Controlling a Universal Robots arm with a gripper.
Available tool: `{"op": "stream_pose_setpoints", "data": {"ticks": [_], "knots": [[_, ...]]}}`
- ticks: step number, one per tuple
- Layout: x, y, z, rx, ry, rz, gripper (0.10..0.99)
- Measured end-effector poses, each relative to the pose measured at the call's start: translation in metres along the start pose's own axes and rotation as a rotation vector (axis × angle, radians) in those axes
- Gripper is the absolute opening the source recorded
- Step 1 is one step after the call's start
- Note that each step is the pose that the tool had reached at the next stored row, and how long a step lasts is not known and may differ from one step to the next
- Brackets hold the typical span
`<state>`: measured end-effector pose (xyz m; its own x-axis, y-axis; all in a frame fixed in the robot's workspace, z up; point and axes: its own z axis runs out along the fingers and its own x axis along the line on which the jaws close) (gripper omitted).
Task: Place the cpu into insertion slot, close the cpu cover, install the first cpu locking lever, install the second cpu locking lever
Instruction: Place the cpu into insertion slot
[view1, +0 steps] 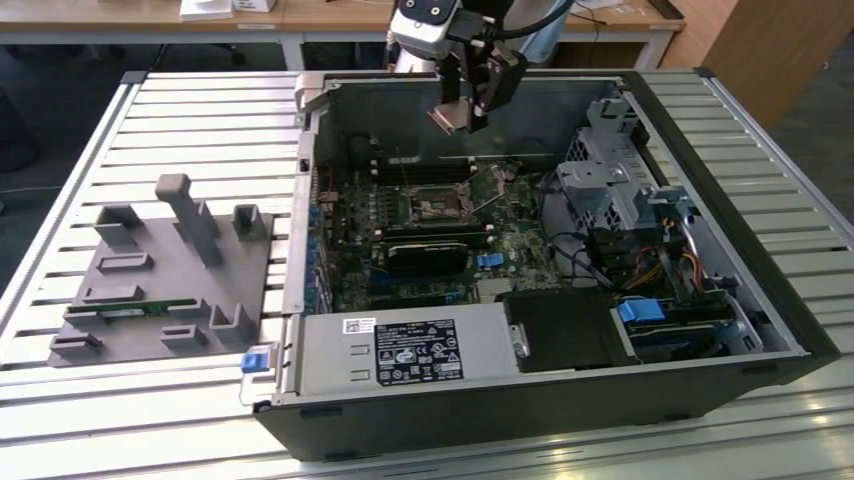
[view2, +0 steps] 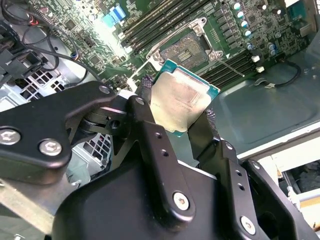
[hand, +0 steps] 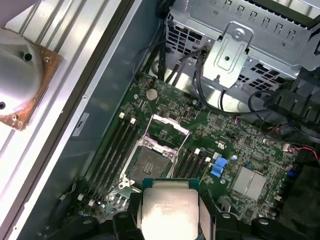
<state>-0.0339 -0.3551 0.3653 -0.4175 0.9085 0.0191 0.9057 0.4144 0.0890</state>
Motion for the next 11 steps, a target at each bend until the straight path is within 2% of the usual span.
{"op": "stream_pose_setpoints", "data": {"ticks": [11], "knots": [[0.0,0.0,0.0007,-0.001,-0.003,0.033,0.541]]}}
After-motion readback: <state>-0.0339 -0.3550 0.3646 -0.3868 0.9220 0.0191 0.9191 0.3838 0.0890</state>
